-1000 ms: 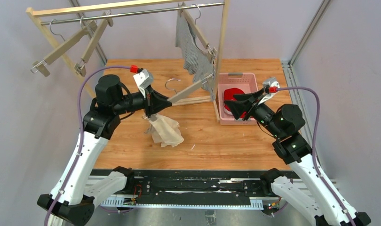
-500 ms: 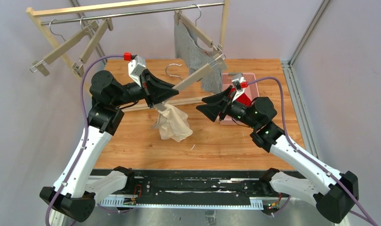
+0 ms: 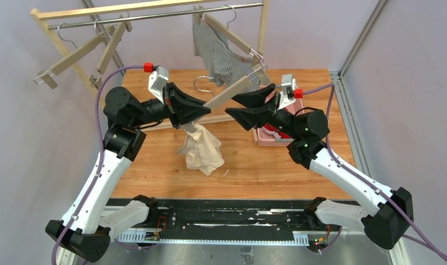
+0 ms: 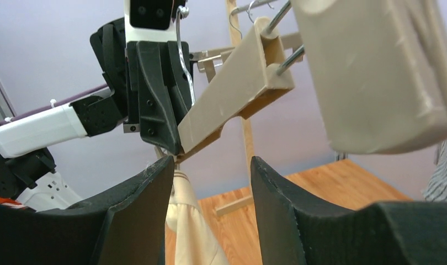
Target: Remove the underwear clipped to the hanger
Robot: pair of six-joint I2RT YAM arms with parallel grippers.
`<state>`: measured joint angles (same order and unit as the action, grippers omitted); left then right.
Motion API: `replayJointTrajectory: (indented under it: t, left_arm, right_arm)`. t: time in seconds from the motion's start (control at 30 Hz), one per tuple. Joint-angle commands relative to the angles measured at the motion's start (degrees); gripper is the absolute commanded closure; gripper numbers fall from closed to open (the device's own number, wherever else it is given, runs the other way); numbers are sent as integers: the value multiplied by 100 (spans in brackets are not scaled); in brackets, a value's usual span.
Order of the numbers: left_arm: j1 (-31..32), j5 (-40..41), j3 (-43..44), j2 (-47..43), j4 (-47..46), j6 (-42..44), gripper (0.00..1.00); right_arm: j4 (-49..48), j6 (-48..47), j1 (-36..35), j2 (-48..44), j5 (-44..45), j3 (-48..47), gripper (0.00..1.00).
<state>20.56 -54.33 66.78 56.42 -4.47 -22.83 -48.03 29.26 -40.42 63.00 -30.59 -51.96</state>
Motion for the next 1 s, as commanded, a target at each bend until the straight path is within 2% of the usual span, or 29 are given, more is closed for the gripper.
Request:
replayJointTrajectory:
  t: [0.0, 0.37, 0.47, 0.53, 0.57, 0.63, 0.77, 0.83, 0.97]
  left_arm:
    - [124, 126, 7, -142, -542, -233, 100]
    - [452, 197, 54, -98, -757, -399, 100]
    - [460, 231, 49, -93, -773, -392, 100]
    - [473, 217, 16, -81, -903, -482, 100]
    - [475, 219, -7, -77, -1044, -550, 100]
    - [484, 236, -71, -66, -1290, -707, 100]
    - [508, 366, -106, -31, -1537, -930, 100]
    - [510, 431, -115, -30, -1539, -935, 94]
    - [505, 612, -214, -47, -1539, -1002, 72]
  right_arm:
    - [-897, 103, -59, 172, -142, -279, 45]
    - [-1686, 297, -59, 643, -268, -758, 48]
    - [-1683, 350, -55, 663, -286, -822, 52]
    - [-1681, 373, -61, 654, -281, -839, 64]
    - [-1639, 394, -61, 661, -286, -872, 73]
    - [-1517, 408, -61, 666, -313, -940, 98]
    - [-1496, 372, -58, 652, -302, -931, 100]
    - [-1511, 368, -56, 640, -303, -928, 99]
    - [-1727, 456, -62, 635, -217, -835, 99]
